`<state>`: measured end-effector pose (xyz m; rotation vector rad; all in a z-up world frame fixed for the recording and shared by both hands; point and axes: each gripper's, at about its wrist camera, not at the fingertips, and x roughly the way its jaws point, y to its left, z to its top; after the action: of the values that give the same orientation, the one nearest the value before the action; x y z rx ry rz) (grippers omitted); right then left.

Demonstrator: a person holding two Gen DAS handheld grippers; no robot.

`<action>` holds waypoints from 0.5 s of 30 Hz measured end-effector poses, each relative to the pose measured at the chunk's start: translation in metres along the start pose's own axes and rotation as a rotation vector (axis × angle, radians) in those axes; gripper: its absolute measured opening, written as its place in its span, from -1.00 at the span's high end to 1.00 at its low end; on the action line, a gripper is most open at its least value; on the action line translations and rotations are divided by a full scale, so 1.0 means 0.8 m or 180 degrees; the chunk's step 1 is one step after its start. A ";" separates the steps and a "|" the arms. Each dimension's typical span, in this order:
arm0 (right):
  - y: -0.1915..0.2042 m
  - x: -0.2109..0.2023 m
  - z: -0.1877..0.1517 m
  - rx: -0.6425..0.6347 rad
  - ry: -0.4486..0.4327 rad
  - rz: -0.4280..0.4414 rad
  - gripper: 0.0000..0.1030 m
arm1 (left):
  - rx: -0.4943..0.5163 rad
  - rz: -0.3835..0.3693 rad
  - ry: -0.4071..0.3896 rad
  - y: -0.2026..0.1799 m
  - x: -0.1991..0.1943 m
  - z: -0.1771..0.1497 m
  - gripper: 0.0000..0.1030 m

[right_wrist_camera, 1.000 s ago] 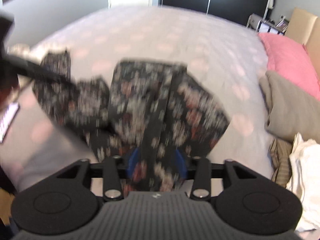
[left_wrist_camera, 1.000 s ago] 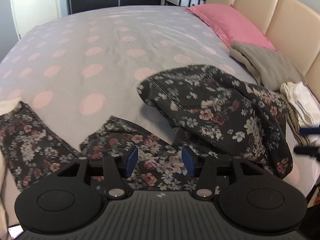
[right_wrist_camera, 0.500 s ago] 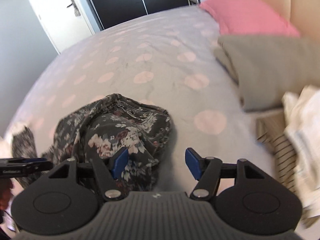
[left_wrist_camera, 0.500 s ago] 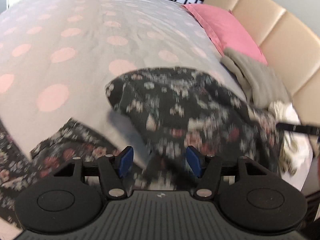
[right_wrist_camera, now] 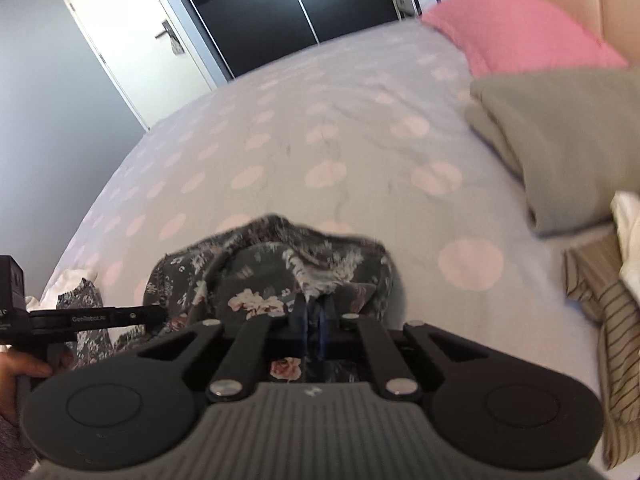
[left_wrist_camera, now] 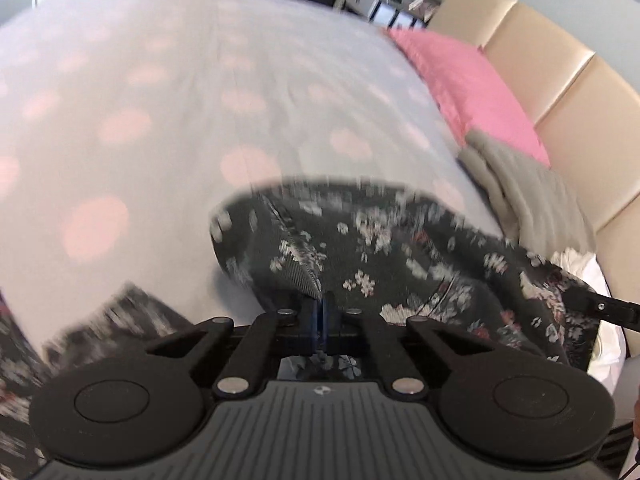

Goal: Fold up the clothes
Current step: 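Lift the floral jeans with both grippers and lay them flat on the bed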

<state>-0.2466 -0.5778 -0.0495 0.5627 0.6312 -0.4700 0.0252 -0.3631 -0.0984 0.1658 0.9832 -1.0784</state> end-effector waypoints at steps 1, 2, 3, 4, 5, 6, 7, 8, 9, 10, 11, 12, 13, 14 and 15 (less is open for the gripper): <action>0.007 -0.008 0.003 -0.0061 -0.0081 -0.0025 0.90 | 0.0037 0.0021 -0.0096 -0.001 -0.016 0.007 1.00; 0.014 -0.017 0.009 -0.0142 -0.0173 -0.0071 0.91 | 0.0070 0.0038 -0.0191 -0.001 -0.032 0.015 1.00; 0.022 -0.026 0.014 -0.0225 -0.0266 -0.0118 0.91 | 0.0096 0.0044 -0.0288 -0.003 -0.051 0.024 1.00; 0.028 -0.036 0.021 -0.0263 -0.0343 -0.0130 0.91 | 0.0128 0.0055 -0.0399 -0.005 -0.071 0.035 1.00; 0.034 -0.048 0.030 -0.0281 -0.0416 -0.0097 0.91 | 0.0162 0.0067 -0.0515 -0.009 -0.093 0.045 1.00; 0.042 -0.061 0.041 -0.0312 -0.0504 -0.0086 0.92 | 0.0203 0.0087 -0.0647 -0.013 -0.114 0.055 1.00; 0.050 -0.075 0.053 -0.0345 -0.0593 -0.0076 0.92 | 0.0243 0.0107 -0.0791 -0.018 -0.138 0.065 1.00; 0.063 -0.093 0.066 -0.0420 -0.0709 -0.0057 0.92 | 0.0282 0.0113 -0.0942 -0.024 -0.163 0.075 1.00; 0.075 -0.111 0.080 -0.0499 -0.0829 -0.0037 0.92 | 0.0319 0.0111 -0.1081 -0.030 -0.188 0.085 1.00; 0.092 -0.131 0.093 -0.0610 -0.0970 -0.0044 0.92 | 0.0358 0.0112 -0.1218 -0.038 -0.214 0.094 1.00; 0.108 -0.151 0.106 -0.0723 -0.1114 -0.0054 0.92 | 0.0395 0.0120 -0.1357 -0.046 -0.241 0.102 1.00; 0.125 -0.173 0.118 -0.0841 -0.1261 -0.0068 0.92 | 0.0435 0.0129 -0.1505 -0.054 -0.268 0.110 1.00; 0.143 -0.194 0.129 -0.0959 -0.1407 -0.0082 0.92 | 0.0482 0.0133 -0.1667 -0.062 -0.296 0.116 1.00; 0.159 -0.216 0.139 -0.1060 -0.1560 -0.0098 0.92 | 0.0527 0.0122 -0.1808 -0.070 -0.323 0.122 1.00; 0.175 -0.238 0.149 -0.1160 -0.1713 -0.0114 0.92 | 0.0572 0.0111 -0.1948 -0.078 -0.351 0.128 1.00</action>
<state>-0.2541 -0.5013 0.2039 0.0663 0.1996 -0.4996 0.0042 -0.2649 0.1896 -0.0063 0.3337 -1.0918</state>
